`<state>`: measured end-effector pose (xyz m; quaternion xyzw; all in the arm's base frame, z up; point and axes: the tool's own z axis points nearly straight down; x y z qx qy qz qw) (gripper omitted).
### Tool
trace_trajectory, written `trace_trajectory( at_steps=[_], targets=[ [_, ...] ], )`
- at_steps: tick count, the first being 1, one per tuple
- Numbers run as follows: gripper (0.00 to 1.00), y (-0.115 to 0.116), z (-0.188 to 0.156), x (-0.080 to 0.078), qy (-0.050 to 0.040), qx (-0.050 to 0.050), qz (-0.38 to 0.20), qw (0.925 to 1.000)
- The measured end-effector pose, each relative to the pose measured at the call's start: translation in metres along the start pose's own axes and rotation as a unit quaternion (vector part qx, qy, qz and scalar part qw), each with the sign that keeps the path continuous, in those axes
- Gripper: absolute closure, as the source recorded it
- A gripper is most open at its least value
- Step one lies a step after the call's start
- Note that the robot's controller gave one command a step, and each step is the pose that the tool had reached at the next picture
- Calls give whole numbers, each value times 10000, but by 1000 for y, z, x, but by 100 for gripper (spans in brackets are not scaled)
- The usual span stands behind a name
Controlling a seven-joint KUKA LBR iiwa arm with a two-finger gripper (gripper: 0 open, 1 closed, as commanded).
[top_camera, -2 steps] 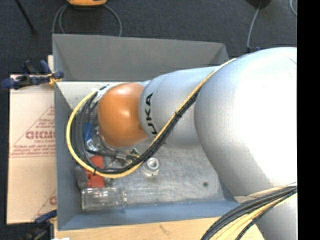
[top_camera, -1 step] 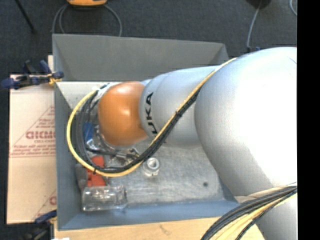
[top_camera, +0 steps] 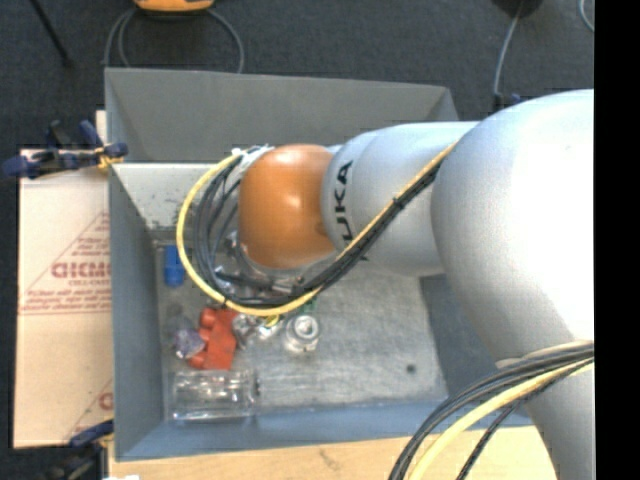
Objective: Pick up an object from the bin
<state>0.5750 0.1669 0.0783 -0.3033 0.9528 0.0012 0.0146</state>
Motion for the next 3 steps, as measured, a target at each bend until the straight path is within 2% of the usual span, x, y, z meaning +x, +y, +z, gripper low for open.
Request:
trace_trajectory(
  at_steps=[1, 2, 3],
  targets=[
    [100, 41, -161, 17, 87, -32, -1379, 9904],
    [100, 5, -62, 14, 124, -97, -3916, 9200],
    [100, -16, -180, 3, 74, -42, -3798, 9250]
  ],
)
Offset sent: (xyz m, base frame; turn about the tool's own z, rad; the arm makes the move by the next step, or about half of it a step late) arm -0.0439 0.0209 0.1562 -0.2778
